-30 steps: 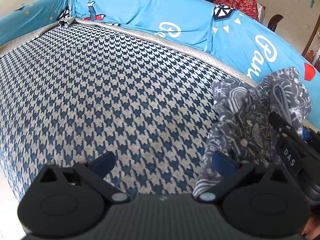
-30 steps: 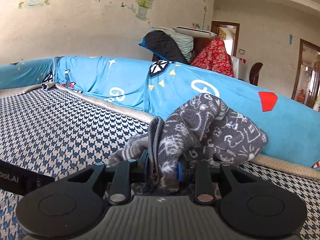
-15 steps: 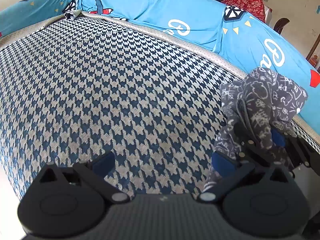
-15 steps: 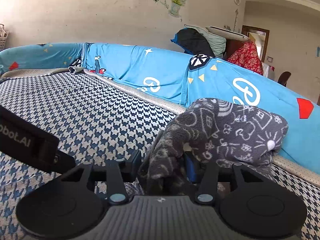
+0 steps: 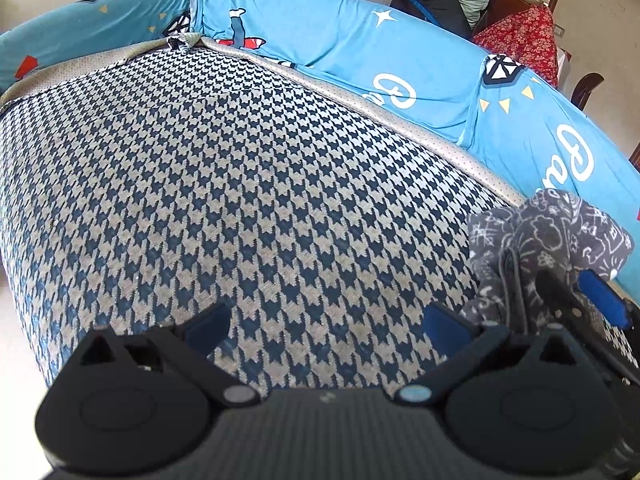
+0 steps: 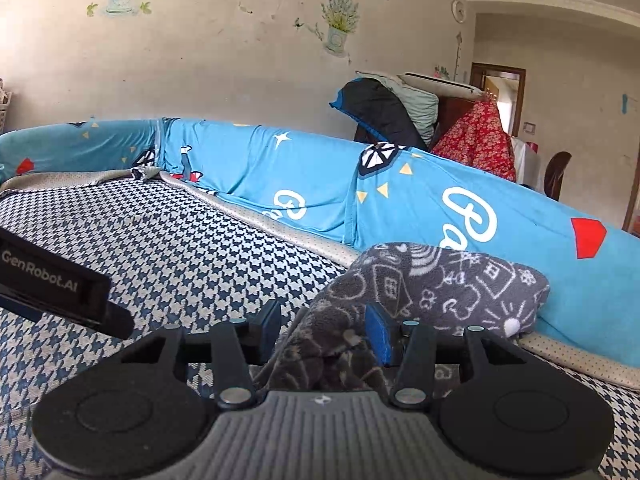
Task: Fold clothes
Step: 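Carry the folded jacket with the right gripper across the bed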
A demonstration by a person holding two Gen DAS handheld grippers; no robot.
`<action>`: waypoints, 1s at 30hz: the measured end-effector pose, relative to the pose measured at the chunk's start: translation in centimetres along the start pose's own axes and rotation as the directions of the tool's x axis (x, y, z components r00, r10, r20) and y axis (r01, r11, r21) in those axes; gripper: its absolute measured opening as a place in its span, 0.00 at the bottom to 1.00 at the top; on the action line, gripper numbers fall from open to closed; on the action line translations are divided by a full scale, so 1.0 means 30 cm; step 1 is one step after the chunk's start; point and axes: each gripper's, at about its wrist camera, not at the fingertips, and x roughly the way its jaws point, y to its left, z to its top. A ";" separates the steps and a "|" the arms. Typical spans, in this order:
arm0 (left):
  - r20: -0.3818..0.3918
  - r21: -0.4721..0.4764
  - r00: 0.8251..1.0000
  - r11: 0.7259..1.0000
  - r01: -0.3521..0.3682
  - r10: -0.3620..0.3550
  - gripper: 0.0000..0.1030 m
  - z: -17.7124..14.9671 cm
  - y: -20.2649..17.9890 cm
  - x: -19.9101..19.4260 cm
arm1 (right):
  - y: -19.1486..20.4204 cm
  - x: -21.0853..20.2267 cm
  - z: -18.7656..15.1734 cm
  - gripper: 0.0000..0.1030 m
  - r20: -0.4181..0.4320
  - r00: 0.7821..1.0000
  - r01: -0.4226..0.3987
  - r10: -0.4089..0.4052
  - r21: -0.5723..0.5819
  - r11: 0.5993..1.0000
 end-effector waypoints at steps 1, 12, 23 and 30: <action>-0.007 -0.004 1.000 1.000 0.005 -0.005 1.00 -0.001 0.002 0.001 | -0.010 0.003 0.003 0.45 -0.004 1.000 0.009 -0.009 0.021 1.000; -0.033 0.009 0.999 0.999 0.040 -0.040 1.00 -0.024 -0.008 0.000 | -0.146 0.067 0.038 0.45 -0.008 1.000 0.023 -0.022 0.282 0.959; -0.044 -0.005 0.998 0.999 0.042 -0.042 1.00 -0.028 -0.005 -0.001 | -0.116 0.219 -0.003 0.47 -0.075 0.988 -0.095 0.135 0.388 0.917; -0.042 0.000 0.999 1.000 0.020 -0.020 1.00 -0.030 -0.004 0.004 | -0.059 0.276 -0.052 0.64 -0.127 0.972 -0.150 0.197 0.309 0.939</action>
